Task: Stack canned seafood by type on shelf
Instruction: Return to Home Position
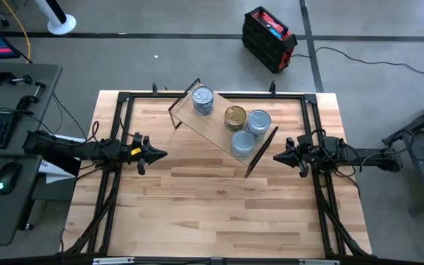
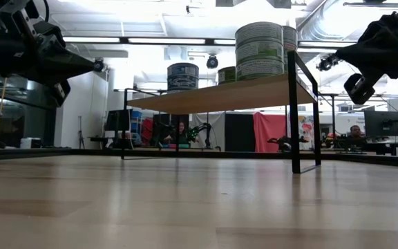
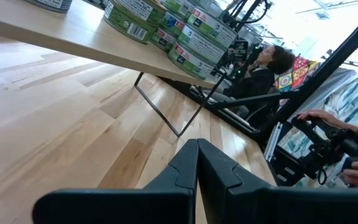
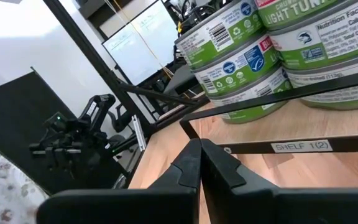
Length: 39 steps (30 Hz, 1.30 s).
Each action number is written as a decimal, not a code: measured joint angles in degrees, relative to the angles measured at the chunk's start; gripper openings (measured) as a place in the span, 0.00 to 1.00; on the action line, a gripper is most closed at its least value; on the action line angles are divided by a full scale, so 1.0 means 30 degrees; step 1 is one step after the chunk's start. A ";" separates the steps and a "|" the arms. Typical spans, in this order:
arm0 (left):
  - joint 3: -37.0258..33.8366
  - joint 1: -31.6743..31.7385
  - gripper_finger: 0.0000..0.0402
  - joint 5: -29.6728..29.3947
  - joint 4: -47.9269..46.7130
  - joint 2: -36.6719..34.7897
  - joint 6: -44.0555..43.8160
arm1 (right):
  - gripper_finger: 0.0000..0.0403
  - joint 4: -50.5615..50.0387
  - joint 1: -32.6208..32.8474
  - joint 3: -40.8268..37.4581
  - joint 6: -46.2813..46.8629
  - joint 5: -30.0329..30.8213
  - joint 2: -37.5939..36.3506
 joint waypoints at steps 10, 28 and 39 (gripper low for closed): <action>0.0000 0.0000 0.00 -0.0007 -0.0007 -0.0005 0.0000 | 0.00 -0.0291 -0.0100 0.0000 -0.9958 0.2594 0.0000; 0.0000 0.0000 0.00 -0.0007 -0.0015 -0.0002 0.0000 | 0.00 -0.0291 -0.0131 0.0000 -0.9508 0.2426 0.0379; 0.0000 -0.0002 0.00 -0.0007 -0.0007 -0.0007 0.0000 | 0.00 -0.0291 -0.0131 0.0000 -0.9515 0.2426 0.0379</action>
